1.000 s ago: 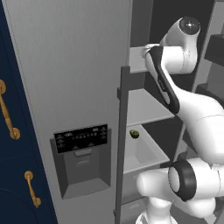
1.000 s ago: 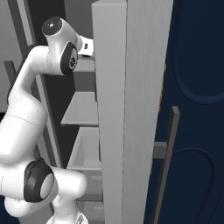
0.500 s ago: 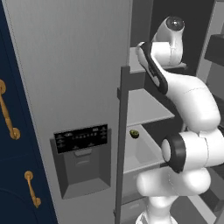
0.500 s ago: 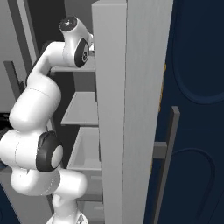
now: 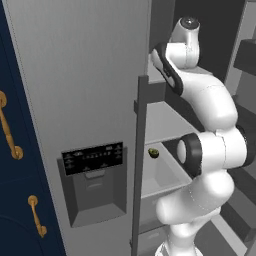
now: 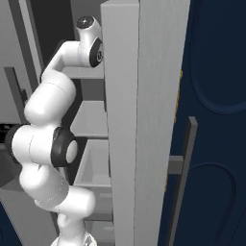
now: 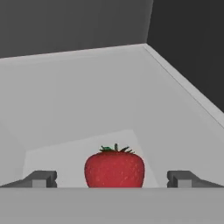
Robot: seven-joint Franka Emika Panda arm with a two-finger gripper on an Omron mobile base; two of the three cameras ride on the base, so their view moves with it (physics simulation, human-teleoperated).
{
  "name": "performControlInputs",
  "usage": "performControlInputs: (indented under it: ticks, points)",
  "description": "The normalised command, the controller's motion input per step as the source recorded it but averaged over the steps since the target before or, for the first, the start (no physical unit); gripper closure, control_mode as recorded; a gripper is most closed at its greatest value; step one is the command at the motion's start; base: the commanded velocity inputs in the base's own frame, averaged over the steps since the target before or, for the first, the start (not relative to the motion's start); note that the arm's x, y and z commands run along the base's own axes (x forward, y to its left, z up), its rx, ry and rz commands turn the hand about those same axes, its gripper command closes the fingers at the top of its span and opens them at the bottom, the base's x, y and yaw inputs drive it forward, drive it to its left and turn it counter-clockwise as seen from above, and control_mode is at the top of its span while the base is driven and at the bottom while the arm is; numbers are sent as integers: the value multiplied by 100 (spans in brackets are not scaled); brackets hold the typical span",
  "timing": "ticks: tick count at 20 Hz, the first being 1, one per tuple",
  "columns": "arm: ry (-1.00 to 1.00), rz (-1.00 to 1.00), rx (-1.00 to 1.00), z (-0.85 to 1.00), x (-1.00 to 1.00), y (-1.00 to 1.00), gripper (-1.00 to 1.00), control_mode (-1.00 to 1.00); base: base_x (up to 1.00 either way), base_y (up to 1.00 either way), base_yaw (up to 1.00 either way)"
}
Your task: Take the strawberry from the fridge and place it on top of the pancake, located on the dining counter.
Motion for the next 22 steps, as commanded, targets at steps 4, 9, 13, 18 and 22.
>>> performControlInputs:
  ticks: [4,9,13,18,22]
  points:
    - [9,0,0,-12,27,0,-100,-100,0,0,0]
    - [11,-4,2,-24,0,-5,-100,-100,0,0,0]
    - [0,0,4,-19,0,-4,100,-100,0,0,0]
    - [-12,0,0,-4,-5,3,100,-100,0,0,0]
    - [-42,0,0,-10,-63,14,100,-100,0,0,0]
